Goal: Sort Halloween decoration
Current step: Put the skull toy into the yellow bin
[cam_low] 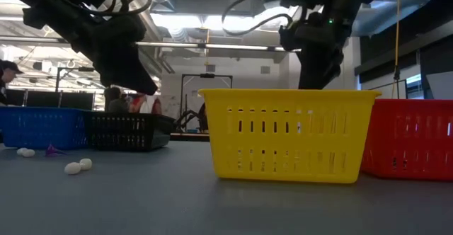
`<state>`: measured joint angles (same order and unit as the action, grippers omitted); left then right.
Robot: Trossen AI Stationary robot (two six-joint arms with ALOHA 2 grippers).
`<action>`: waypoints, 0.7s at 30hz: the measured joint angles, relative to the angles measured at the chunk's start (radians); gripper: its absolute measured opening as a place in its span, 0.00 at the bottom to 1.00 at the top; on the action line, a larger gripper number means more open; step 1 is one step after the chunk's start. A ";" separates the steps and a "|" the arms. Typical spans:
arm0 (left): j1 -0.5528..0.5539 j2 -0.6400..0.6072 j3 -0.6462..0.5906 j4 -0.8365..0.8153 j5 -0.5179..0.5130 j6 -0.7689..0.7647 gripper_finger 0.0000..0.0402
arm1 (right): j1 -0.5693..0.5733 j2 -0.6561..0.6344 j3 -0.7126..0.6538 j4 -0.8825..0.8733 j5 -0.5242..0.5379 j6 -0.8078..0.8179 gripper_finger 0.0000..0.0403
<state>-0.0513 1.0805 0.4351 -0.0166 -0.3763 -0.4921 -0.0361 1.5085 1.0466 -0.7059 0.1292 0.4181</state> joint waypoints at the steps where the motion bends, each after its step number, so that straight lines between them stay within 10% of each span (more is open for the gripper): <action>1: 0.001 0.000 0.000 0.000 0.000 0.000 0.25 | 0.001 0.001 0.000 0.000 0.021 -0.018 0.47; 21: 0.001 0.000 0.000 0.009 0.000 0.004 0.27 | -0.025 0.100 -0.001 0.072 -0.004 -0.532 0.47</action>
<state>-0.0505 1.0809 0.4351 -0.0077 -0.3763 -0.4877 -0.0614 1.6085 1.0458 -0.6342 0.1249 -0.1137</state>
